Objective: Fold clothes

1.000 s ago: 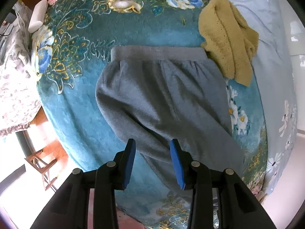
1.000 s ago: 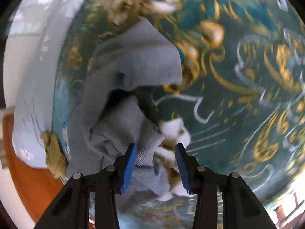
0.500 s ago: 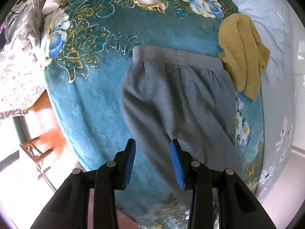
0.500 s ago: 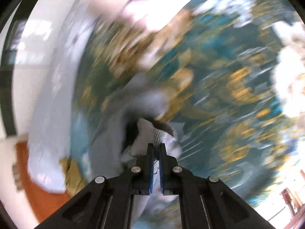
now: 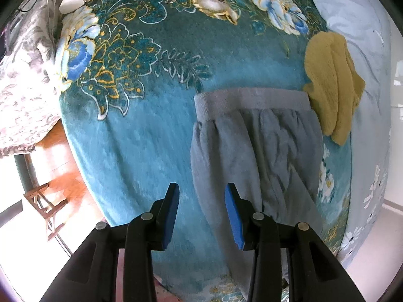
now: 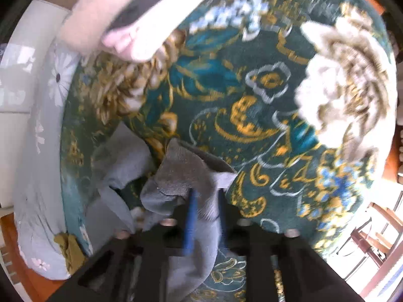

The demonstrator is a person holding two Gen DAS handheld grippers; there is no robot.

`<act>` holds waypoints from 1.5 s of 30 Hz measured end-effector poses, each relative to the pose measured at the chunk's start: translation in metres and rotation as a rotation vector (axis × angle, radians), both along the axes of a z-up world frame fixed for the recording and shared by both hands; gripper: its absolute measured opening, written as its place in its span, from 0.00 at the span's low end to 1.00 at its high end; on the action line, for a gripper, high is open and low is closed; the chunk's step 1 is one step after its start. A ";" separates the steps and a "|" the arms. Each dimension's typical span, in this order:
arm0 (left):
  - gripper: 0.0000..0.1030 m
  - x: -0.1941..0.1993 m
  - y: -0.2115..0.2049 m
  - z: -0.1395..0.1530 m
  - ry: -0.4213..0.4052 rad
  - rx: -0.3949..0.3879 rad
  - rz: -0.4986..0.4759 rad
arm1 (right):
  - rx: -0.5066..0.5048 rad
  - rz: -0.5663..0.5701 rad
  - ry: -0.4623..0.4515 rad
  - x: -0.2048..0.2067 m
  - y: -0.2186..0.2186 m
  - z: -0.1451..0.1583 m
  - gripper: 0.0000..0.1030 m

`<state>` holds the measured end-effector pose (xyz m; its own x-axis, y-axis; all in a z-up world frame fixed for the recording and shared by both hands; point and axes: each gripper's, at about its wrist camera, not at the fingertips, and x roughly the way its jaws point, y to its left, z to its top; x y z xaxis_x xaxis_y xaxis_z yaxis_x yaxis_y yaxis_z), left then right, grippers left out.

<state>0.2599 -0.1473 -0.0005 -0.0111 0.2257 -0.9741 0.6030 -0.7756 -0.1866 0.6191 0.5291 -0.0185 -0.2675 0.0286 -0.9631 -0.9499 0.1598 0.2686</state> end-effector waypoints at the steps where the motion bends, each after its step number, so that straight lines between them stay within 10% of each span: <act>1: 0.37 -0.001 -0.005 -0.005 0.002 0.005 0.008 | 0.023 -0.002 -0.011 0.001 0.000 0.008 0.40; 19: 0.55 -0.043 -0.025 -0.128 -0.025 0.204 -0.015 | 0.037 0.287 -0.194 -0.089 -0.098 0.083 0.51; 21: 0.53 -0.045 -0.024 -0.131 -0.023 0.216 -0.010 | 0.035 0.336 -0.211 -0.106 -0.113 0.083 0.51; 24: 0.21 -0.045 -0.024 -0.133 -0.018 0.253 0.025 | 0.036 0.371 -0.215 -0.122 -0.128 0.084 0.51; 26: 0.06 -0.046 -0.024 -0.128 -0.010 0.246 0.038 | 0.040 0.368 -0.199 -0.127 -0.134 0.087 0.51; 45: 0.04 -0.046 -0.020 -0.073 0.005 0.024 -0.031 | 0.019 -0.017 -0.026 0.004 -0.094 0.033 0.51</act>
